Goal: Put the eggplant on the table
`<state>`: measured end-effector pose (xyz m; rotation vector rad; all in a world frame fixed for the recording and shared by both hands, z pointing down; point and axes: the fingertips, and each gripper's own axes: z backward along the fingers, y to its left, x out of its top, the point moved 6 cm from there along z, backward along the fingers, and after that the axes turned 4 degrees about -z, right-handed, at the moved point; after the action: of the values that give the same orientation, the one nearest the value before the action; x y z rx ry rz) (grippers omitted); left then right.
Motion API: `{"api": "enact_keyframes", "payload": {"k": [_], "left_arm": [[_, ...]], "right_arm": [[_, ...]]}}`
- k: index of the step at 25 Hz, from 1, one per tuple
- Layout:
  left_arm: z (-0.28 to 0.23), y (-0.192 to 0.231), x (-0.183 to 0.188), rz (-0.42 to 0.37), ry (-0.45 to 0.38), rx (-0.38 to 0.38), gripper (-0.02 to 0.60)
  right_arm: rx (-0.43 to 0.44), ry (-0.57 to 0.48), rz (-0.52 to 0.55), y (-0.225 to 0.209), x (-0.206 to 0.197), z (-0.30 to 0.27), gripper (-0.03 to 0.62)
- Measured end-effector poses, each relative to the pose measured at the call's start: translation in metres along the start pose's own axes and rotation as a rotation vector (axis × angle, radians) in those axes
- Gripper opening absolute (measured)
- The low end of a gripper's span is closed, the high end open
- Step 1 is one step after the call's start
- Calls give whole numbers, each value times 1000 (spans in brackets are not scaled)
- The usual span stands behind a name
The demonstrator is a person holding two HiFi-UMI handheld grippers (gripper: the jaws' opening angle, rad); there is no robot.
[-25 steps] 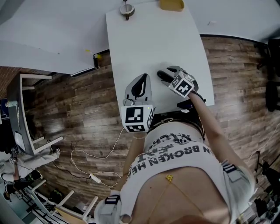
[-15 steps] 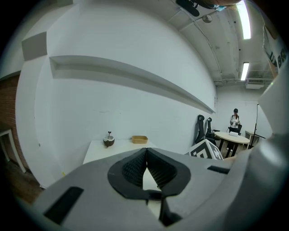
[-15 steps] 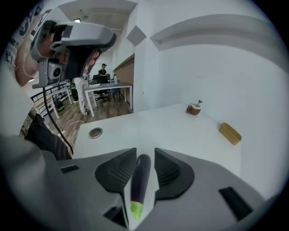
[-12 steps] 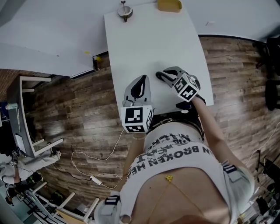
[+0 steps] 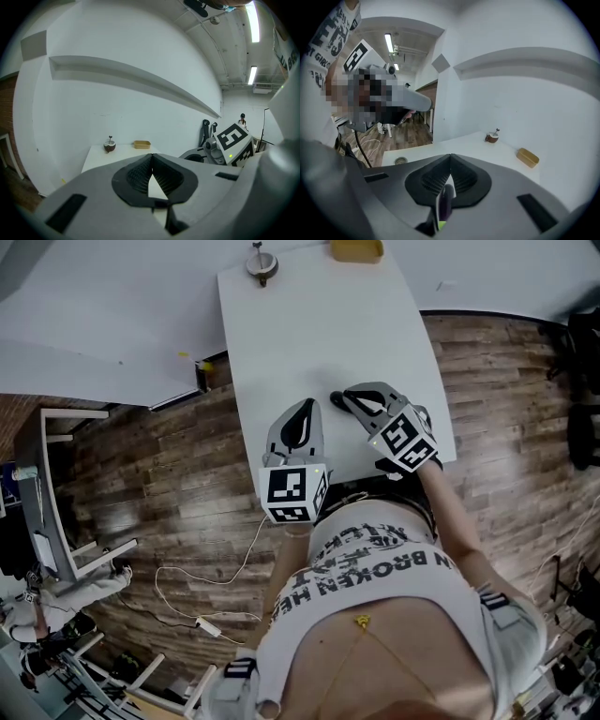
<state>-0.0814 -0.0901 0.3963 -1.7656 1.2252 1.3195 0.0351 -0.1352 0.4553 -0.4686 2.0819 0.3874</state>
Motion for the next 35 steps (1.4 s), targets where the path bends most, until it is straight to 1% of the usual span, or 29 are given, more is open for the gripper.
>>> {"api": "enact_keyframes", "payload": {"k": [5, 9, 14, 17, 20, 23, 28, 31, 35], "left_arm": [[0, -3, 1, -3, -5, -10, 6], [1, -6, 6, -6, -20, -20, 6], [3, -14, 22, -23, -68, -41, 6], [7, -20, 33, -54, -99, -47, 6], [9, -24, 42, -79, -132, -53, 6], [11, -27, 51, -95, -160, -55, 6], [11, -26, 70, -95, -220, -59, 6], [10, -26, 77, -113, -233, -55, 6], [14, -24, 85, -117, -256, -42, 6]], "right_arm": [[-20, -53, -19, 4, 14, 13, 8], [-23, -118, -48, 7, 29, 25, 8], [-29, -246, -89, 7, 56, 46, 8], [-32, -331, -110, 8, 71, 58, 8], [-37, -395, -110, 8, 84, 68, 8], [-41, -449, -113, 9, 97, 76, 8], [-40, -527, -143, 1, 118, 92, 8], [-52, -560, -135, -6, 125, 103, 8], [-61, -603, -142, -8, 132, 112, 8]]}}
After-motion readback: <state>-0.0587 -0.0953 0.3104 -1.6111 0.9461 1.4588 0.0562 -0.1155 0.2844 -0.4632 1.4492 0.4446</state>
